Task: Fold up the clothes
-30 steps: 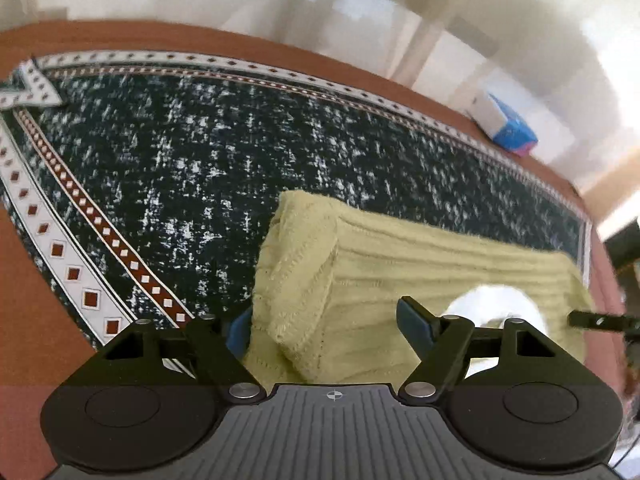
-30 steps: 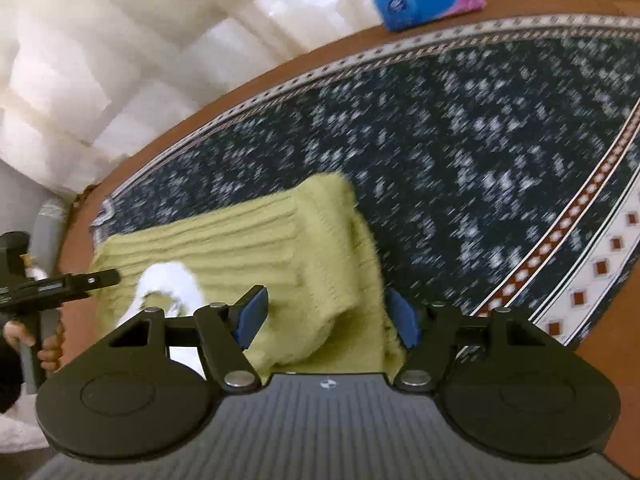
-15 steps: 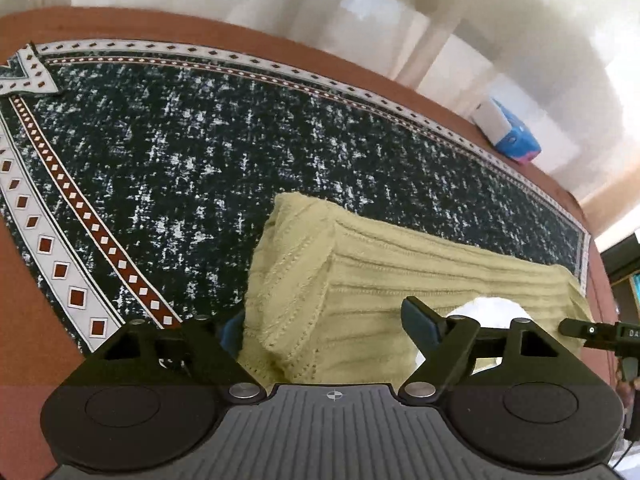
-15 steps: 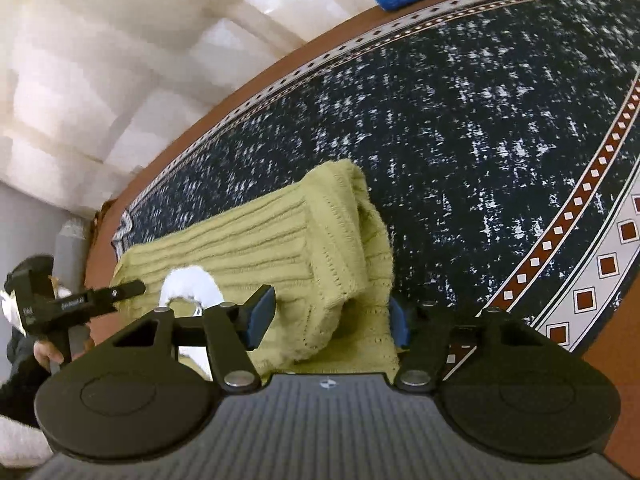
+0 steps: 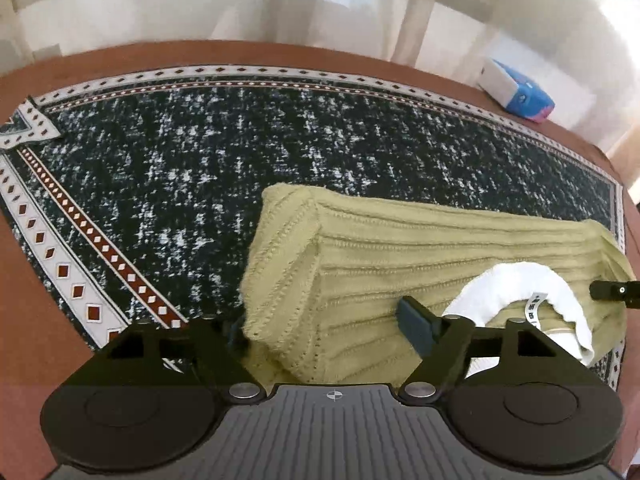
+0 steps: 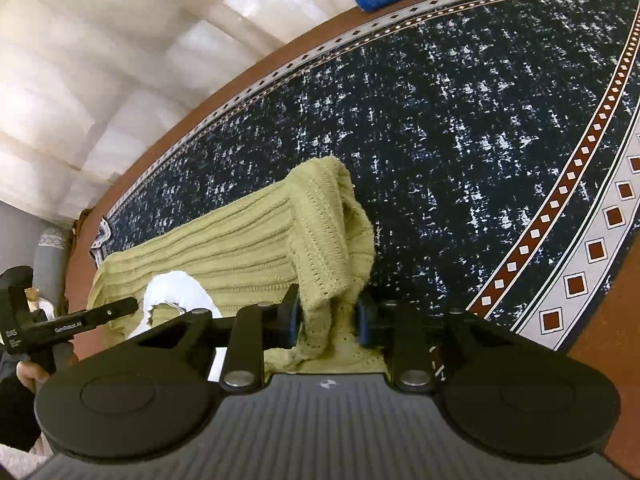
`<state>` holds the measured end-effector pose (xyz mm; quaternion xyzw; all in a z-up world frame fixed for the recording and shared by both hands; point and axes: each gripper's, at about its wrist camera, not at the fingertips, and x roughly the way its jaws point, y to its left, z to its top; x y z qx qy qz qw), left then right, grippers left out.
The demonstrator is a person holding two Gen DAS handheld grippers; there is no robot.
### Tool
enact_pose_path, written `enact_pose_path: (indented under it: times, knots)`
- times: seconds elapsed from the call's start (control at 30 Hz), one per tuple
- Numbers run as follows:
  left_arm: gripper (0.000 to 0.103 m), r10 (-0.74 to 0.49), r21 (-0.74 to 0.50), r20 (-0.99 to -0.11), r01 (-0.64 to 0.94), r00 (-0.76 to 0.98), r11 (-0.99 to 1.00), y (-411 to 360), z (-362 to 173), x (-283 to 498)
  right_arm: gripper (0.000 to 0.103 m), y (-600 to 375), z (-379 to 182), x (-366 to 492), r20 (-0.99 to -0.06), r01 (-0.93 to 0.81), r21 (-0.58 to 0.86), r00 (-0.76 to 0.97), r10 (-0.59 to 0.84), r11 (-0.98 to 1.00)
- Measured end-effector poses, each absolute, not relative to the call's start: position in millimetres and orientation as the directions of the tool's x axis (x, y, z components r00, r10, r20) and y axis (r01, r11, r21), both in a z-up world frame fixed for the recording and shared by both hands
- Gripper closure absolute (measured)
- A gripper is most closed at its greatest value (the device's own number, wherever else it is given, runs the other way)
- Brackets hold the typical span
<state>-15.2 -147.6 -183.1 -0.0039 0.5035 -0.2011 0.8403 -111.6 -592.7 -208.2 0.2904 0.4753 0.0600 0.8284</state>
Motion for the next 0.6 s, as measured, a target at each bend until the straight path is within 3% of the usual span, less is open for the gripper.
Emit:
enact_pose_path:
  times: [0.07, 0.1, 0.17, 0.33, 0.6]
  knots:
    - [0.021, -0.342, -0.202, -0.842, 0.344, 0.416, 0.917, -148.4, -182.1, -17.3, 0.07, -591.8, -208.7, -113.0, -0.751, 0.179, 0.538, 0.546, 0.372, 0.823]
    - [0.031, -0.342, -0.199, -0.841, 0.348, 0.419, 0.916, -148.8, -181.5, -18.3, 0.07, -591.4, -209.0, -113.7, -0.75, 0.181, 0.539, 0.549, 0.37, 0.823]
    - [0.041, -0.342, -0.192, -0.839, 0.358, 0.423, 0.914, -149.5, -180.5, -20.4, 0.074, -590.8, -209.5, -114.8, -0.748, 0.183, 0.539, 0.553, 0.367, 0.822]
    - [0.082, -0.343, -0.175, -0.833, 0.381, 0.434, 0.908, -151.4, -177.9, -25.5, 0.081, -590.5, -210.5, -116.2, -0.744, 0.192, 0.543, 0.561, 0.362, 0.818]
    - [0.089, -0.364, -0.184, -0.799, 0.383, 0.478, 0.905, -150.4, -162.2, -42.6, 0.086, -581.7, -197.8, -118.2, -0.747, 0.192, 0.522, 0.573, 0.337, 0.831]
